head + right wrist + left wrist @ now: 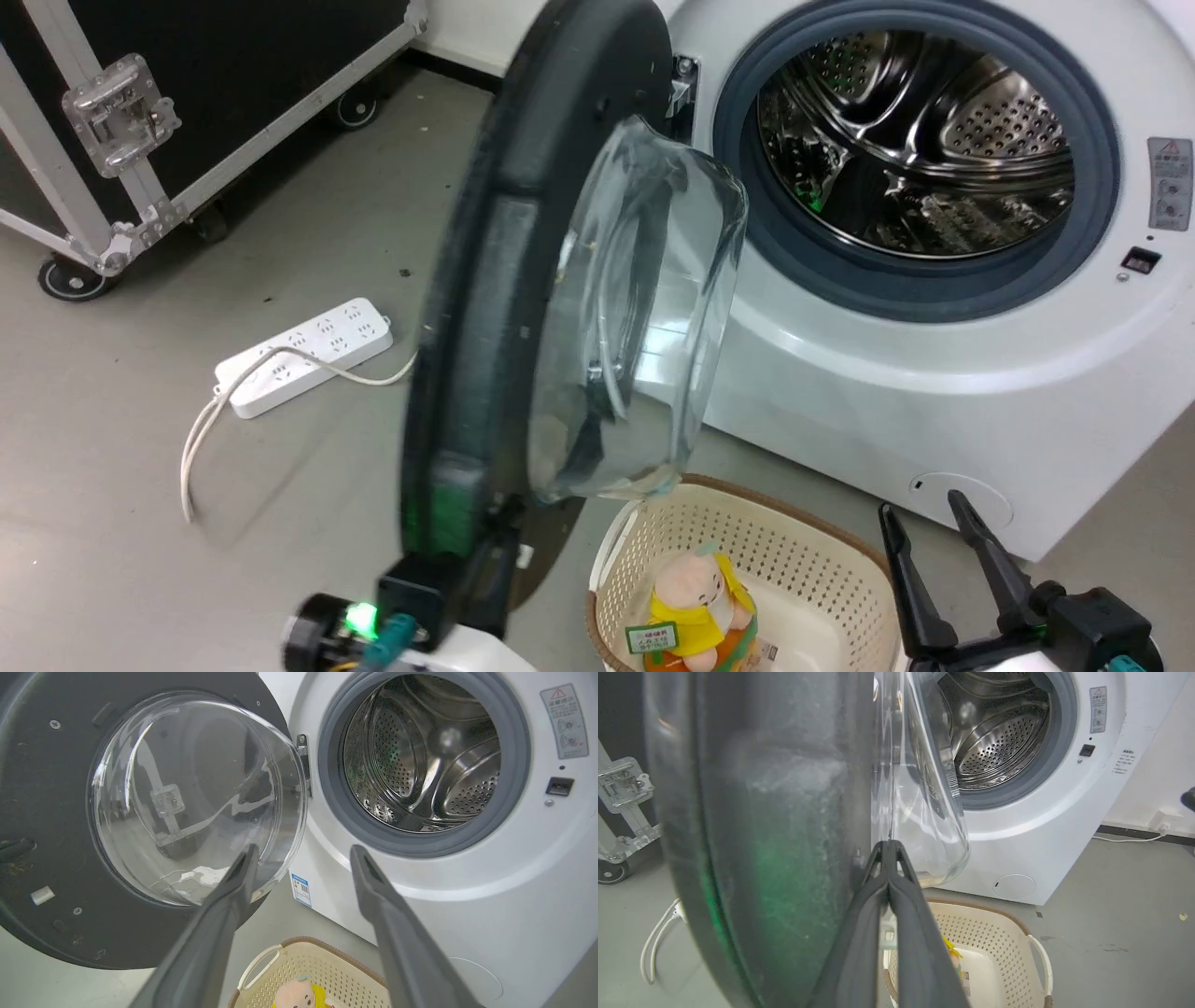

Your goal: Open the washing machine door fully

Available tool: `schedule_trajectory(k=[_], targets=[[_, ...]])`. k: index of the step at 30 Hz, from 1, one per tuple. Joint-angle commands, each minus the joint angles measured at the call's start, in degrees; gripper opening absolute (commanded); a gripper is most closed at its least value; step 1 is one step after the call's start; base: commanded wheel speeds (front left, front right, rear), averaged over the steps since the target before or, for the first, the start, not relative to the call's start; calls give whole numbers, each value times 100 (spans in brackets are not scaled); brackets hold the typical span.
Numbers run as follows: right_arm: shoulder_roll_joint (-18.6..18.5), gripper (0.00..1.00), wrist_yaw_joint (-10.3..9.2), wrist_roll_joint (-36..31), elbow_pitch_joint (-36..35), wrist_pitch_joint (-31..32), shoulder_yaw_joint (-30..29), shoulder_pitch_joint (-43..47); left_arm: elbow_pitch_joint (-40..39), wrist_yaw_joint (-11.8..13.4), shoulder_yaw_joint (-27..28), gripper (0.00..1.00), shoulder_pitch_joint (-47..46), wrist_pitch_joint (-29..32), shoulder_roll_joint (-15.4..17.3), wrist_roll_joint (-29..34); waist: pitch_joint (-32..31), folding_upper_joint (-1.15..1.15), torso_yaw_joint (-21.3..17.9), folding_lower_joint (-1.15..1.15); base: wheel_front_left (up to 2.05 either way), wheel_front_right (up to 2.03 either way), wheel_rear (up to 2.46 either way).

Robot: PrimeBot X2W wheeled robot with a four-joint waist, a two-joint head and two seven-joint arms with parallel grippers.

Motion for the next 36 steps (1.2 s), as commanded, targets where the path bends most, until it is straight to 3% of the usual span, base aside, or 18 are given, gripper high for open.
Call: schedule_trajectory(k=[1,16,18,29,36], targets=[[22,100,5,-26,17,-26,7,-76,-14,52,116,0,-53,-5,81,-43,58,0,18,0,0,0,0],[-394,100,5,-79,-9,-26,114,-374,340,259,1601,0,-594,-206,942,-578,940,0,-341,0,0,0,0],[-626,100,5,-89,-92,7,59,-614,762,276,2124,0,-959,-303,1277,-801,1260,0,-519,0,0,0,0],[-921,100,5,-119,-422,241,-107,-848,1946,-11,2957,0,-1864,-697,1896,-1369,1875,0,-732,0,0,0,0],[-997,100,5,-120,-556,341,-153,-862,2770,-108,3235,0,-2432,-1082,1970,-1597,2038,0,-788,0,0,0,0]])
